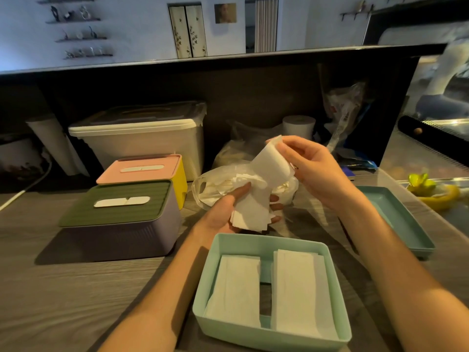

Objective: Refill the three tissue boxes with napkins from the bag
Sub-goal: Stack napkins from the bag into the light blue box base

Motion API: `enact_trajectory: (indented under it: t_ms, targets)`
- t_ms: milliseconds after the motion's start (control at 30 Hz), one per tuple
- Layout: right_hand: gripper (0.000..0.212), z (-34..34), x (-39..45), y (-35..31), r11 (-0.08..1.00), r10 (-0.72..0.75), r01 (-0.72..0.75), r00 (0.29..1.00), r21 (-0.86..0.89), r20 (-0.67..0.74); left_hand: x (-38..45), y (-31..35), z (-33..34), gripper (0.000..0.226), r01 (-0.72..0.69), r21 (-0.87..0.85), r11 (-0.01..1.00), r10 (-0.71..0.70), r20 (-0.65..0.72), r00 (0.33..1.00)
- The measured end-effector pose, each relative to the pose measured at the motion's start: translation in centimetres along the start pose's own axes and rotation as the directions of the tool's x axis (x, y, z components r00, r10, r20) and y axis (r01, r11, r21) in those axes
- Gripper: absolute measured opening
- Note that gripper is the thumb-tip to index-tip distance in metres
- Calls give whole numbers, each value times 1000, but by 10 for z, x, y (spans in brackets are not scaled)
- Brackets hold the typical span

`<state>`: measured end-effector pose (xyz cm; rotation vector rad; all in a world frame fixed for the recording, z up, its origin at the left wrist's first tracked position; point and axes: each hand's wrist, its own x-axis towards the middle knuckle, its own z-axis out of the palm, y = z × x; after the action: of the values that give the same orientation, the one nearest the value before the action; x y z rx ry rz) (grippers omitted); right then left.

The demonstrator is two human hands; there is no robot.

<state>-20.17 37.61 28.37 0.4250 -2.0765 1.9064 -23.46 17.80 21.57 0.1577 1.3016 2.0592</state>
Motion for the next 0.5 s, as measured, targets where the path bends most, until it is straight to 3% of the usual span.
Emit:
enact_trajectory:
  t_ms: [100, 200, 267, 400, 500]
  targets:
    - [22, 7, 0, 4, 999, 22, -18, 995, -41, 102, 5, 5, 5, 52, 14, -33, 999, -14, 16, 1000]
    - [16, 15, 2, 19, 946, -42, 83, 990, -314, 134, 7, 7, 6, 65, -67, 97, 993, 73, -65, 995]
    - [19, 22, 1, 29, 883, -82, 123, 991, -453, 109, 2, 3, 3, 75, -69, 105, 992, 73, -27, 997]
    - [31, 24, 2, 28, 828, -176, 209, 978, -520, 113, -8, 3, 8, 75, -132, 177, 975, 130, 28, 991]
    - [55, 12, 3, 26, 810, 19, 99, 981, -578, 194, -9, 5, 11, 68, -156, 284, 946, 153, 33, 988]
